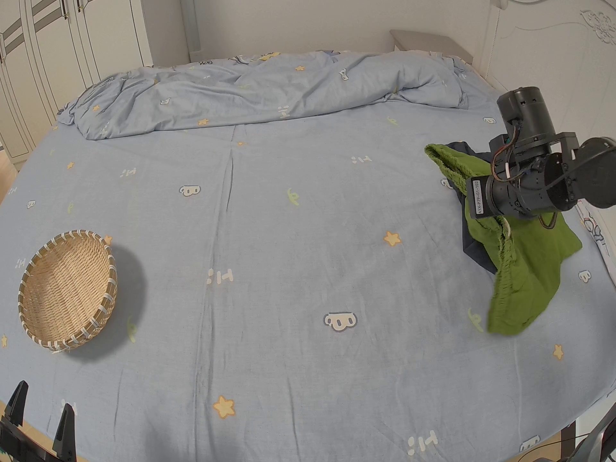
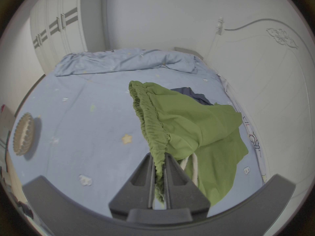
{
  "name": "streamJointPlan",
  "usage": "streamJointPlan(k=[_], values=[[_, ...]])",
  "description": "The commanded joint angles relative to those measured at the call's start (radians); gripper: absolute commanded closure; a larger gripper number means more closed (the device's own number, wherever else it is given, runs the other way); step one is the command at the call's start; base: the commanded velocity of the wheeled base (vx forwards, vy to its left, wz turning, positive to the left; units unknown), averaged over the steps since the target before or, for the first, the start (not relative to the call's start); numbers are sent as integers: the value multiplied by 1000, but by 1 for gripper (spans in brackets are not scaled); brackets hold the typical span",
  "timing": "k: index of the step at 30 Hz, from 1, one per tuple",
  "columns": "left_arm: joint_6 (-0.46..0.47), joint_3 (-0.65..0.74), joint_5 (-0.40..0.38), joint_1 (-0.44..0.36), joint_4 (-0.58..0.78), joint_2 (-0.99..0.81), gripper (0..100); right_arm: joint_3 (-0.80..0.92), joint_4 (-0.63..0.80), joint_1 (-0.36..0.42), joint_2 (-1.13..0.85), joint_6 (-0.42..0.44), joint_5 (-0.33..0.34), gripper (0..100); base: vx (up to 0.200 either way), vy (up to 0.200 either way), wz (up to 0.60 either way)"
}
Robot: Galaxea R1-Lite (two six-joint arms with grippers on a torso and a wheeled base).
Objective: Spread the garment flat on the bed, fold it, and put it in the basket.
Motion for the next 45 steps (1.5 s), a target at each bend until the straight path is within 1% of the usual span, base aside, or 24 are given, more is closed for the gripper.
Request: streamJointPlan(k=[1, 3, 6, 9, 10, 13, 17, 18, 20, 22, 23, 24, 25, 26, 28, 29, 30, 31, 32, 33, 34, 38, 42, 45], values=[[-1, 18, 1, 0, -1, -16, 0, 10, 40, 80, -111, 29, 8, 100, 0, 0, 0], [-1, 18, 1, 0, -1, -16, 0, 42, 40, 94, -106, 52, 5, 100, 0, 0, 0], [-1, 18, 1, 0, -1, -16, 0, 81, 35, 106, -86, 56, 4, 100, 0, 0, 0], [-1, 18, 1, 0, 0, -16, 0, 98, -11, 130, -37, 110, 1, 100, 0, 0, 0], [-1, 18, 1, 0, 0, -16, 0, 98, -42, 146, -14, 151, -7, 100, 0, 0, 0], [-1, 18, 1, 0, 0, -16, 0, 91, -85, 172, 31, 188, -9, 100, 0, 0, 0], [-1, 18, 1, 0, 0, -16, 0, 73, -117, 209, 60, 190, -10, 100, 0, 0, 0], [-1, 18, 1, 0, 0, -16, 0, 42, -151, 225, 87, 188, -12, 100, 0, 0, 0], [-1, 18, 1, 0, -1, -16, 0, 21, -167, 236, 100, 190, -12, 100, 0, 0, 0], [-1, 18, 1, 0, 0, -16, 0, -24, -183, 271, 117, 194, -10, 100, 0, 0, 0], [-1, 18, 1, 0, 0, -16, 0, -24, -183, 271, 117, 194, -10, 100, 0, 0, 0], [-1, 18, 1, 0, -1, -16, 0, -5, -235, 310, 120, 184, -16, 100, 0, 0, 0], [-1, 18, 1, 0, -1, -16, 0, -5, -235, 310, 120, 184, -16, 100, 0, 0, 0], [-1, 18, 1, 0, -1, -16, 0, 56, -379, 345, 118, 151, -18, 100, 0, 0, 0], [-1, 18, 1, 0, -1, -16, 0, 137, -539, 363, 118, 81, -33, 100, 0, 0, 0], [-1, 18, 1, 0, -1, -16, 0, 191, -648, 371, 120, 26, -49, 100, 0, 0, 0], [-1, 18, 1, 0, 0, -16, 0, 205, -671, 376, 120, 16, -52, 100, 0, 0, 0], [-1, 18, 1, 0, 0, -16, 0, 272, -779, 405, 124, -19, -53, 100, 0, 0, 0], [-1, 18, 1, 0, 0, -16, 0, 272, -779, 405, 124, -19, -53, 100, 0, 0, 0], [-1, 18, 1, 0, 0, -16, 0, 295, -827, 431, 132, -16, -55, 100, 0, 0, 0], [-1, 18, 1, 0, 0, -16, 0, 300, -839, 466, 140, 4, -50, 100, 0, 0, 0], [-1, 18, 1, 0, -1, -16, 0, 249, -838, 541, 161, 90, -58, 100, 0, 0, 0], [-1, 18, 1, 0, -1, -16, 0, 220, -838, 581, 167, 102, -58, 100, 0, 0, 0], [-1, 18, 1, 0, -1, -16, 0, 216, -838, 592, 166, 105, -56, 100, 0, 0, 0]])
